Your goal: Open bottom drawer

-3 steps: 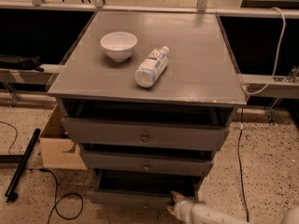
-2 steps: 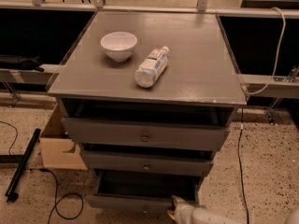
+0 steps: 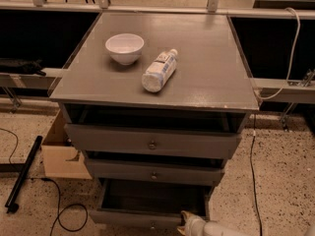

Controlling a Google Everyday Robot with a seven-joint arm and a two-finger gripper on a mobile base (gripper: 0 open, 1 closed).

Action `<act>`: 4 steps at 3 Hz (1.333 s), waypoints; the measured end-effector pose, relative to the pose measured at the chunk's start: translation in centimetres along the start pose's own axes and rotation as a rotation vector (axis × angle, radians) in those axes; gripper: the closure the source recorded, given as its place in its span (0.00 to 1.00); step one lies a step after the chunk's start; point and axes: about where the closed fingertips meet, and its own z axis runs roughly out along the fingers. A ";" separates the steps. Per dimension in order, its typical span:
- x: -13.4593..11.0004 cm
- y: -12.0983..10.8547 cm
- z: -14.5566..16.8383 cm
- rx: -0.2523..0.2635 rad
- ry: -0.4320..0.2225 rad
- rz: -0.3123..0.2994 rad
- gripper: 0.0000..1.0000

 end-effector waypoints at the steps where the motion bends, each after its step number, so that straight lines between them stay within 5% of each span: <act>1: 0.0 0.0 0.0 0.000 0.000 0.000 0.60; 3: 0.0 0.0 0.0 0.000 0.000 0.000 0.13; 4: 0.0 0.0 0.0 0.000 0.000 0.000 0.00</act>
Offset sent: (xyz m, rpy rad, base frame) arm 0.0000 0.0000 0.0000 0.0000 0.0000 0.0000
